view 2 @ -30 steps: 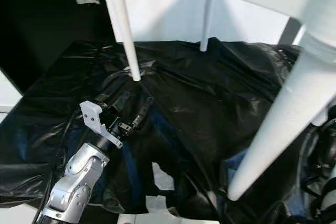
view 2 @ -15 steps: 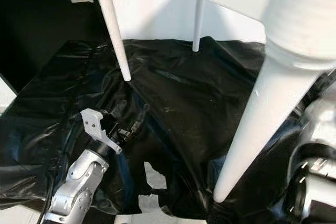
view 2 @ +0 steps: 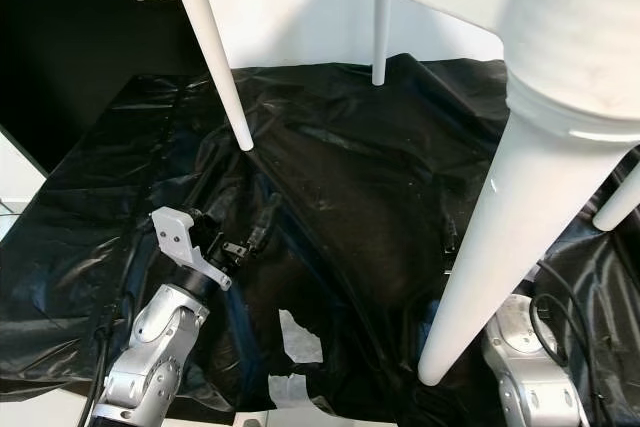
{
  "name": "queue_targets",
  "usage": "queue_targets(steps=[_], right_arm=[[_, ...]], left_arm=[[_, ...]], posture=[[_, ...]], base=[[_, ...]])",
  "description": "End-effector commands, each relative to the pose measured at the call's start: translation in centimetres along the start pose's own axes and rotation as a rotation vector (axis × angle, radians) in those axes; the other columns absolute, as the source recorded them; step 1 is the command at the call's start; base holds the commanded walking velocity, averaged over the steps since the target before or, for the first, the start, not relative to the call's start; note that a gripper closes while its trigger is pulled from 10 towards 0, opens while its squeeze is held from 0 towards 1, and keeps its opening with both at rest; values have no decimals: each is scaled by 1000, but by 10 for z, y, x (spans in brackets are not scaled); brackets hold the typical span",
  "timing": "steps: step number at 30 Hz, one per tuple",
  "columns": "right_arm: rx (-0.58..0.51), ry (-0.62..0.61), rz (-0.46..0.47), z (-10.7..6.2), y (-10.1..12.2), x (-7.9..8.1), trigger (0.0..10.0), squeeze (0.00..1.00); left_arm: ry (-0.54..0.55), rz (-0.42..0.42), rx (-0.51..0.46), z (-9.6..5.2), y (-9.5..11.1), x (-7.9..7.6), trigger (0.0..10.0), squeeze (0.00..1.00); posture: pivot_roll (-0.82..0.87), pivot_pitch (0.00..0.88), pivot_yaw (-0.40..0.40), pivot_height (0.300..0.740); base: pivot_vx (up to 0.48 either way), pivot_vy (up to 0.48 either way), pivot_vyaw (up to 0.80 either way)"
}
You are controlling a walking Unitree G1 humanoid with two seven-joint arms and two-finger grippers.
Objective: Building children table
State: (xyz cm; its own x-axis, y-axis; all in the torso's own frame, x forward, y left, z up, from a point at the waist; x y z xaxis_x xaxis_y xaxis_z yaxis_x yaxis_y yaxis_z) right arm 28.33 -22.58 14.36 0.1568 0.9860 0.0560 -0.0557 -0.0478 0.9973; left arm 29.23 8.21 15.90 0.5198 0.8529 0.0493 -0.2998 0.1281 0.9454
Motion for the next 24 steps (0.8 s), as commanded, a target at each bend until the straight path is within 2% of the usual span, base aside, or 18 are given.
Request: queue_targets(steps=[1, 4, 6, 8, 11, 14, 20, 24], right_arm=[[-11, 19, -29, -5, 4, 0, 10000, 0], [-25, 44, -69, -17, 7, 1, 10000, 0], [-63, 48, -61, -27, 10, 8, 10000, 0], [-71, 49, -52, -29, 10, 11, 10000, 0], [-64, 50, -45, -32, 4, 12, 10000, 0], [-43, 73, -30, -36, -6, 16, 10000, 0], [-79, 81, 10, -37, -4, 25, 10000, 0], [-105, 46, 30, -34, -2, 21, 10000, 0]], left_arm=[[3, 30, -5, -3, 0, 4, 10000, 0], [33, 53, -10, -6, 0, 7, 10000, 0], [106, 95, 3, -17, -6, 14, 10000, 0], [140, 111, 11, -20, -9, 18, 10000, 0], [221, 131, 86, -37, -25, 30, 10000, 0], [270, 146, 117, -47, -29, 35, 10000, 0], [294, 139, 117, -50, -30, 31, 10000, 0], [334, 110, 98, -47, -29, 32, 10000, 0]], posture=[[-20, 0, 63, 740], [-2, 0, 45, 740], [14, 0, 33, 740], [14, 0, 33, 740], [32, 0, 29, 740], [49, 0, 28, 740], [50, 0, 24, 740], [47, 0, 13, 740]], base=[[0, 0, 0], [0, 0, 0], [0, 0, 0], [0, 0, 0], [0, 0, 0], [0, 0, 0], [0, 0, 0], [0, 0, 0]])
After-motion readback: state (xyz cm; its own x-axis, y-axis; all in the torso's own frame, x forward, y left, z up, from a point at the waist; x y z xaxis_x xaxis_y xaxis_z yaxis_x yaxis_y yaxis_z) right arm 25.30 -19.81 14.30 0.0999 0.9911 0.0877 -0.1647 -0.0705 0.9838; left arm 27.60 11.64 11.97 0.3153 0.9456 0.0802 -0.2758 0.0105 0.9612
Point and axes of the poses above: a point about 5 cm out from each wrist's last joint towards the gripper, its own z axis pointing out of the wrist towards the gripper, its own y axis along the axis of the wrist's last joint, x = y × z, the point moved 5 cm from there along z, pointing out of the wrist towards the gripper, and after that the axes turned 12 degrees about z, right-handed, at the moved point
